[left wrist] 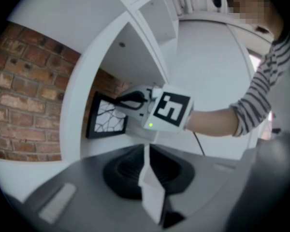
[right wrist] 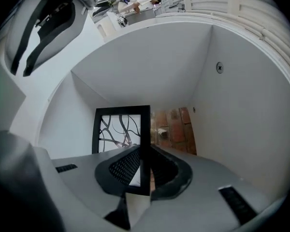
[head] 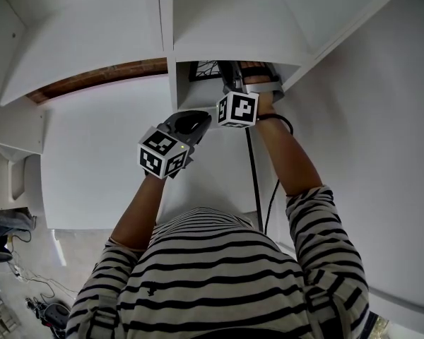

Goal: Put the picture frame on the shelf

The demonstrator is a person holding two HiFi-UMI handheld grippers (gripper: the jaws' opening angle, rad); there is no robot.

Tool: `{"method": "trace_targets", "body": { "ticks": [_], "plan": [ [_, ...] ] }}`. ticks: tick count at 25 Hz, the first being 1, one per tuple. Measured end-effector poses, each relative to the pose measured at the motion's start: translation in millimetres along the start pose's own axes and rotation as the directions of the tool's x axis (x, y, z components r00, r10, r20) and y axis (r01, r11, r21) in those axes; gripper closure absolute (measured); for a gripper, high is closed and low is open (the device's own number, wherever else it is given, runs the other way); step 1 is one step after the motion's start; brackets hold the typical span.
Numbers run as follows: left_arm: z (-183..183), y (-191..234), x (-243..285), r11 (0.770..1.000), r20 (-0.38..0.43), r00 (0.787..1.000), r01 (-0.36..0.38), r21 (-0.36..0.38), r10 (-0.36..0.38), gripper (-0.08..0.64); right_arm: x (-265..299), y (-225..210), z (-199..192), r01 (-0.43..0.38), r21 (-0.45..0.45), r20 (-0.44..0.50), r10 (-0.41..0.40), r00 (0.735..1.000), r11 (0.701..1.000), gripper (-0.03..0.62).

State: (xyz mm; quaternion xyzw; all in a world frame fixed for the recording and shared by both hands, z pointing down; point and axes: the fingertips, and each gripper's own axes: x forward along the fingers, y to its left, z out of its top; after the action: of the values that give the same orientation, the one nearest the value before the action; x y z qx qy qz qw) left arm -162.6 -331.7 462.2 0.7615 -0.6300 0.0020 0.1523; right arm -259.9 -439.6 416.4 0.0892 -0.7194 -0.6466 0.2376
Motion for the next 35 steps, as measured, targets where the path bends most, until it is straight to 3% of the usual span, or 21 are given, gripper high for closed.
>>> {"method": "trace_targets", "body": {
  "ticks": [10, 35],
  "plan": [
    [-0.7, -1.8, 1.0, 1.000, 0.002, 1.000, 0.020, -0.001, -0.020, 0.549, 7.8, 6.1, 3.7, 0.019, -0.050, -0.007, -0.020, 1.000, 0.999, 0.532],
    [2.0, -3.7, 2.4, 0.999, 0.000, 1.000, 0.031, 0.016, -0.031, 0.549, -5.8, 13.4, 3.6, -0.054, 0.005, 0.002, 0.054, 0.999, 0.999, 0.485]
  ]
}}
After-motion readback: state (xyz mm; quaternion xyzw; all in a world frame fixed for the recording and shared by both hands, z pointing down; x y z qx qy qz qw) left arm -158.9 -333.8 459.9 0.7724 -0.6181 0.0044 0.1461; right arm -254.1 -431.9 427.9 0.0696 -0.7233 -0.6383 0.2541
